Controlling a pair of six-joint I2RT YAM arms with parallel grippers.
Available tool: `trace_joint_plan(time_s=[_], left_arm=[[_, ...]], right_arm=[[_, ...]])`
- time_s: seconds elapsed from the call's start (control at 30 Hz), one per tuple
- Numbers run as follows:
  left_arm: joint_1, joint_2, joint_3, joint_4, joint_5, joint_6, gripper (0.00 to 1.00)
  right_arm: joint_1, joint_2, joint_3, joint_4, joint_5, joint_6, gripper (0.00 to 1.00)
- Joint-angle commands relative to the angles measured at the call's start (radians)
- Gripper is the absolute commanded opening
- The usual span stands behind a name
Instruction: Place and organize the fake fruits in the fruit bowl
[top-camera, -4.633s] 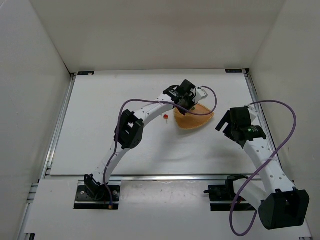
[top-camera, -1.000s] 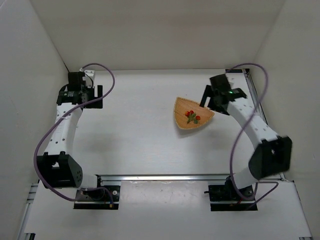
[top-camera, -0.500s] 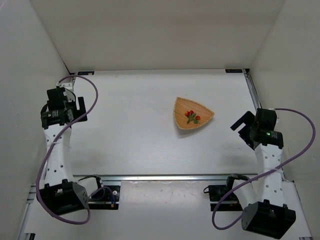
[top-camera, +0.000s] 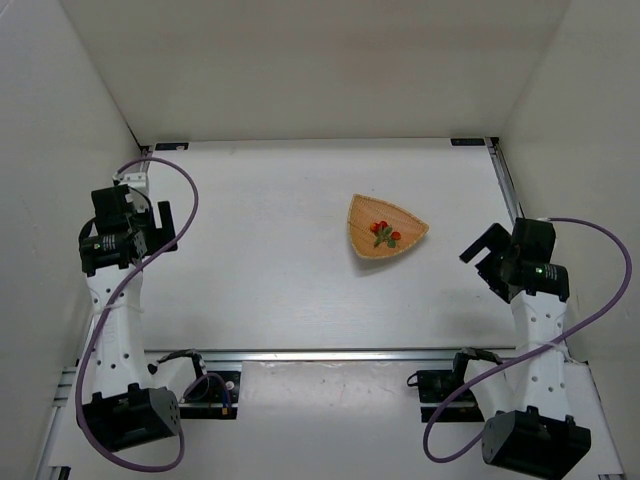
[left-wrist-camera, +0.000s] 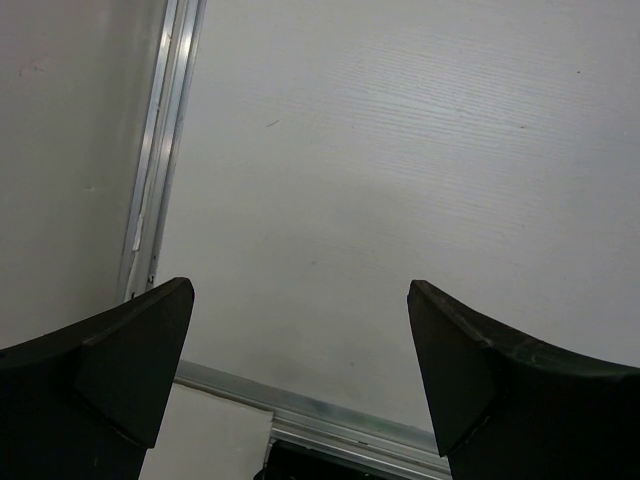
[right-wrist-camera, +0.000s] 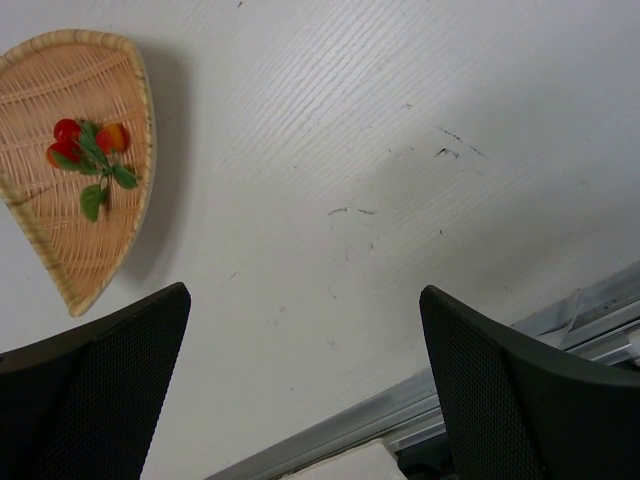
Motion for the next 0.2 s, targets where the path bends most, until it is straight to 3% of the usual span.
trace_joint_plan(time_s=[0.0,0.17], left_arm=[[0.005,-0.015,0.013,-0.011,0.03,-0.007,1.0],[0.005,-0.015,0.013,-0.011,0.03,-0.007,1.0]], right_arm=[[-0.003,-0.02,0.043,-0.011,-0.003,-0.018,1.0],[-0.003,-0.054,0.015,0.017,-0.003,-0.027,1.0]])
